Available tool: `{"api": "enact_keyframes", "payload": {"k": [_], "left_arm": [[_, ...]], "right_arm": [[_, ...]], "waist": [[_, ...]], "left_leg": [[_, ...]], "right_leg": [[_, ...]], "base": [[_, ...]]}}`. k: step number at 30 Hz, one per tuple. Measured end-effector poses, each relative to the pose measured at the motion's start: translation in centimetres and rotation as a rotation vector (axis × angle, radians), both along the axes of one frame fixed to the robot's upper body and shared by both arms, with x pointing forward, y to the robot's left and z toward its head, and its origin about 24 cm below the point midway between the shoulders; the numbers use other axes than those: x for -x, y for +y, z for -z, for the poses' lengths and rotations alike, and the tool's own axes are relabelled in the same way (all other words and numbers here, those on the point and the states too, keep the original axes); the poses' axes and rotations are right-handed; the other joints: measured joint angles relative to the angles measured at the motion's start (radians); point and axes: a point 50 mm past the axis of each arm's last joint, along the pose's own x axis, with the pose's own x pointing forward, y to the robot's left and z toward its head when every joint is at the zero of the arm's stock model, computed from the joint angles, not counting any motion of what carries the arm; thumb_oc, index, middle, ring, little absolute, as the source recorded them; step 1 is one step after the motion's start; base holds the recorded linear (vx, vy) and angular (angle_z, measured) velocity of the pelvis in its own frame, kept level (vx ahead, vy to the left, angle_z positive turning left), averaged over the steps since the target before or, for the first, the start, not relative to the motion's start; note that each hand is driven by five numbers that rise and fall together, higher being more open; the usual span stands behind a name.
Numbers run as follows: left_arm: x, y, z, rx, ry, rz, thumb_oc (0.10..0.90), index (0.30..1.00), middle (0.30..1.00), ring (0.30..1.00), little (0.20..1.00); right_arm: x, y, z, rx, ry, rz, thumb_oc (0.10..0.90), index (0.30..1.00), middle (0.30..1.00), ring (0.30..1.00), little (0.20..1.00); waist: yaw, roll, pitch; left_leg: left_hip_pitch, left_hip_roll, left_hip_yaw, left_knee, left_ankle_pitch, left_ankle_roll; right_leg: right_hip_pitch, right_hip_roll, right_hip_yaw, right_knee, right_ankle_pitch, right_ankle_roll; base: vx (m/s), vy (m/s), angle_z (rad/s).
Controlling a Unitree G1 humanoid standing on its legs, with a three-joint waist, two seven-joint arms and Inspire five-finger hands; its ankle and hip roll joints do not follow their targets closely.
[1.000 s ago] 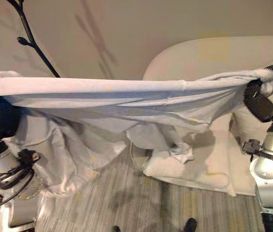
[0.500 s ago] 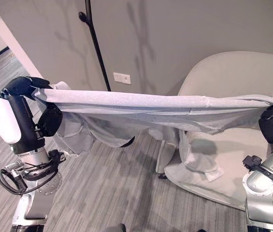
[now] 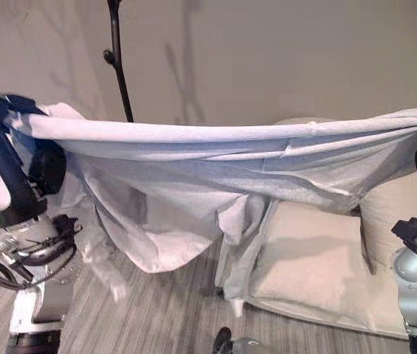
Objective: Hang the clothes on the sofa on the clothes rack.
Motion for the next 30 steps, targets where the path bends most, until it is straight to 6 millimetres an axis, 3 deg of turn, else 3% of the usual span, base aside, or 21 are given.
{"api": "enact_keyframes", "payload": {"k": [1, 2, 4, 5, 6, 7, 9, 10, 11, 12, 13, 15, 17, 19, 21, 23, 25, 26, 28, 29, 30], "left_arm": [[0.0, -0.1, 0.1, 0.002, 0.007, 0.005, 0.4, 0.3, 0.3, 0.3, 0.3], [0.0, -0.1, 0.1, 0.002, 0.008, 0.008, 0.4, 0.3, 0.3, 0.3, 0.3], [-0.1, 0.0, -0.1, 0.0, 0.0, 0.008, 0.4, 0.3, 0.3, 0.3, 0.3], [-0.2, 0.1, -0.3, -0.02, -0.009, 0.003, 0.4, 0.3, 0.3, 0.3, 0.3], [-0.3, 0.4, -0.5, -0.049, -0.009, -0.008, 0.4, 0.3, 0.3, 0.3, 0.3], [-0.4, 1.2, -0.9, -0.121, 0.006, -0.04, 0.4, 0.3, 0.3, 0.3, 0.3], [-0.7, 2.6, -1.8, -0.218, 0.021, -0.107, 0.4, 0.3, 0.3, 0.3, 0.3], [-0.8, 3.7, -3.0, -0.304, 0.012, -0.164, 0.4, 0.3, 0.3, 0.3, 0.3], [-0.7, 4.2, -4.0, -0.339, -0.004, -0.193, 0.4, 0.3, 0.3, 0.3, 0.3], [-1.0, 4.6, -5.0, -0.34, -0.055, -0.22, 0.4, 0.3, 0.3, 0.3, 0.3], [-1.1, 4.8, -5.2, -0.339, -0.064, -0.235, 0.4, 0.3, 0.3, 0.3, 0.3], [-1.7, 5.2, -6.2, -0.357, -0.072, -0.266, 0.4, 0.3, 0.3, 0.3, 0.3], [-2.9, 5.0, -6.9, -0.394, -0.059, -0.273, 0.4, 0.3, 0.3, 0.3, 0.3], [-3.6, 4.6, -7.2, -0.45, -0.039, -0.269, 0.4, 0.3, 0.3, 0.3, 0.3], [-4.1, 4.3, -7.3, -0.472, -0.027, -0.26, 0.4, 0.3, 0.3, 0.3, 0.3], [-4.8, 4.5, -7.7, -0.532, 0.015, -0.275, 0.4, 0.3, 0.3, 0.3, 0.3], [-4.6, 4.5, -9.0, -0.605, 0.018, -0.3, 0.4, 0.3, 0.3, 0.3, 0.3], [-4.5, 4.3, -10.0, -0.613, -0.022, -0.314, 0.4, 0.3, 0.3, 0.3, 0.3], [-4.3, 4.6, -10.7, -0.599, -0.042, -0.354, 0.4, 0.3, 0.3, 0.3, 0.3], [-4.0, 5.1, -11.0, -0.621, -0.037, -0.387, 0.4, 0.3, 0.3, 0.3, 0.3], [-3.7, 5.3, -11.3, -0.634, -0.043, -0.418, 0.4, 0.3, 0.3, 0.3, 0.3]], "right_arm": [[0.0, -0.1, 0.1, -0.006, 0.004, 0.002, 0.4, 0.3, 0.3, 0.3, 0.3], [-0.1, -0.1, 0.0, -0.009, 0.0, 0.0, 0.4, 0.3, 0.3, 0.3, 0.3], [-0.3, 0.1, -0.3, -0.005, -0.015, -0.014, 0.4, 0.3, 0.3, 0.3, 0.3], [-0.6, 0.0, -0.8, 0.01, -0.029, -0.012, 0.4, 0.3, 0.3, 0.3, 0.3], [-0.9, -0.2, -1.1, 0.024, -0.029, -0.009, 0.4, 0.3, 0.3, 0.3, 0.3], [-1.5, -0.3, -1.1, 0.03, -0.015, -0.01, 0.4, 0.3, 0.3, 0.3, 0.3], [-2.3, -0.5, -0.9, 0.067, 0.036, -0.017, 0.4, 0.3, 0.3, 0.3, 0.3], [-2.6, -0.7, -1.4, 0.116, 0.055, -0.025, 0.4, 0.3, 0.3, 0.3, 0.3], [-2.8, -0.5, -1.8, 0.133, 0.047, -0.036, 0.4, 0.3, 0.3, 0.3, 0.3], [-3.2, 0.0, -2.0, 0.132, 0.034, -0.064, 0.4, 0.3, 0.3, 0.3, 0.3], [-3.6, 0.3, -2.2, 0.139, 0.029, -0.076, 0.4, 0.3, 0.3, 0.3, 0.3], [-4.6, 0.4, -3.0, 0.164, 0.019, -0.088, 0.4, 0.3, 0.3, 0.3, 0.3], [-5.2, -0.1, -3.4, 0.189, 0.032, -0.061, 0.4, 0.3, 0.3, 0.3, 0.3], [-5.5, -0.7, -4.2, 0.211, 0.041, -0.026, 0.4, 0.3, 0.3, 0.3, 0.3], [-5.4, -1.0, -4.6, 0.212, 0.028, 0.002, 0.4, 0.3, 0.3, 0.3, 0.3], [-6.0, -0.5, -5.5, 0.237, 0.029, 0.008, 0.4, 0.3, 0.3, 0.3, 0.3], [-6.0, -0.1, -7.3, 0.283, -0.019, 0.012, 0.4, 0.3, 0.3, 0.3, 0.3], [-6.0, 0.0, -8.0, 0.301, -0.043, 0.024, 0.4, 0.3, 0.3, 0.3, 0.3], [-6.1, 0.2, -8.5, 0.304, -0.06, 0.028, 0.4, 0.3, 0.3, 0.3, 0.3], [-6.1, 0.1, -8.6, 0.32, -0.054, 0.043, 0.4, 0.3, 0.3, 0.3, 0.3], [-6.2, -0.1, -8.5, 0.314, -0.045, 0.059, 0.4, 0.3, 0.3, 0.3, 0.3]], "waist": [[0.001, 0.034, -0.007], [0.021, 0.04, -0.01], [0.039, 0.016, -0.013], [0.06, 0.014, -0.011], [0.072, 0.02, -0.01], [0.081, 0.015, -0.007], [0.071, 0.003, -0.003], [0.071, 0.003, -0.005], [0.071, -0.003, 0.0], [0.071, -0.01, 0.002], [0.07, -0.007, 0.0], [0.072, -0.003, 0.004], [0.065, 0.01, 0.003], [0.061, 0.046, -0.008], [0.058, 0.075, -0.017], [0.071, 0.064, -0.019], [0.064, 0.063, -0.029], [0.068, 0.046, -0.04], [0.088, 0.033, -0.04], [0.108, 0.034, -0.038], [0.125, 0.033, -0.032]], "left_leg": [[-0.001, 0.015, -0.005, 0.016, -0.004, -0.015], [-0.034, 0.02, -0.009, 0.121, -0.013, -0.046], [-0.181, 0.014, -0.013, 0.483, -0.013, -0.098], [-0.318, 0.039, -0.034, 0.728, 0.031, -0.167], [-0.402, 0.066, -0.043, 0.87, 0.035, -0.183], [-0.46, 0.088, -0.047, 0.895, 0.025, -0.17], [-0.469, 0.123, -0.026, 0.683, 0.004, -0.127], [-0.442, 0.161, -0.022, 0.429, 0.011, -0.122], [-0.42, 0.174, -0.029, 0.27, 0.03, -0.138], [-0.383, 0.194, -0.088, 0.088, 0.091, -0.149], [-0.366, 0.202, -0.12, 0.014, 0.11, -0.164], [-0.375, 0.221, -0.18, -0.018, 0.15, -0.18], [-0.385, 0.22, -0.172, 0.012, 0.158, -0.183], [-0.361, 0.212, -0.144, 0.021, 0.161, -0.177], [-0.32, 0.183, -0.141, 0.03, 0.193, -0.14], [-0.266, 0.106, -0.104, 0.007, 0.192, -0.087], [-0.237, 0.035, -0.07, -0.012, 0.263, -0.022], [-0.232, -0.021, -0.064, -0.011, 0.239, 0.012], [-0.226, -0.064, -0.047, -0.006, 0.219, 0.043], [-0.229, -0.062, -0.03, 0.007, 0.202, 0.066], [-0.204, -0.072, -0.026, 0.005, 0.19, 0.082]], "right_leg": [[0.025, 0.029, -0.007, -0.042, 0.003, -0.005], [0.075, 0.05, 0.013, -0.122, 0.019, -0.03], [0.174, 0.054, 0.068, -0.264, 0.077, -0.068], [0.18, 0.056, 0.081, -0.279, 0.086, -0.07], [0.183, 0.064, 0.092, -0.286, 0.087, -0.068], [0.193, 0.067, 0.107, -0.286, 0.084, -0.063], [0.22, 0.072, 0.112, -0.29, 0.065, -0.036], [0.232, 0.093, 0.125, -0.308, 0.057, -0.026], [0.231, 0.107, 0.157, -0.304, 0.049, -0.022], [0.246, 0.12, 0.177, -0.306, 0.044, -0.006], [0.25, 0.129, 0.194, -0.306, 0.039, -0.001], [0.263, 0.142, 0.223, -0.308, 0.043, -0.043], [0.3, 0.145, 0.218, -0.317, 0.037, -0.036], [0.339, 0.138, 0.217, -0.321, 0.018, -0.003], [0.373, 0.112, 0.223, -0.318, 0.0, 0.035], [0.37, 0.023, 0.24, -0.247, -0.045, 0.078], [0.353, -0.064, 0.245, -0.175, -0.087, 0.131], [0.345, -0.115, 0.238, -0.159, -0.068, 0.151], [0.29, -0.172, 0.231, -0.069, -0.05, 0.174], [0.267, -0.201, 0.223, -0.007, -0.04, 0.232], [0.225, -0.234, 0.17, 0.086, -0.064, 0.239]], "base": [[0.09, -0.083, -0.05], [0.03, -0.111, -0.05], [0.0, -0.052, -0.03], [0.13, 0.08, -0.17], [0.14, 0.09, -0.41], [0.18, 0.206, -0.33], [0.22, 0.302, -0.29], [0.23, 0.291, -0.47], [0.3, 0.345, -0.73], [0.2, 0.221, -0.68], [0.22, 0.249, -0.75], [0.2, 0.293, -0.45], [0.15, 0.241, 0.01], [0.29, 0.418, 0.03], [0.34, 0.547, -0.07], [0.1, 0.249, -0.23], [0.08, 0.246, -0.06], [0.13, 0.388, -0.04], [0.09, 0.32, -0.24], [0.02, 0.248, -0.43], [0.08, 0.367, -0.35]]}}
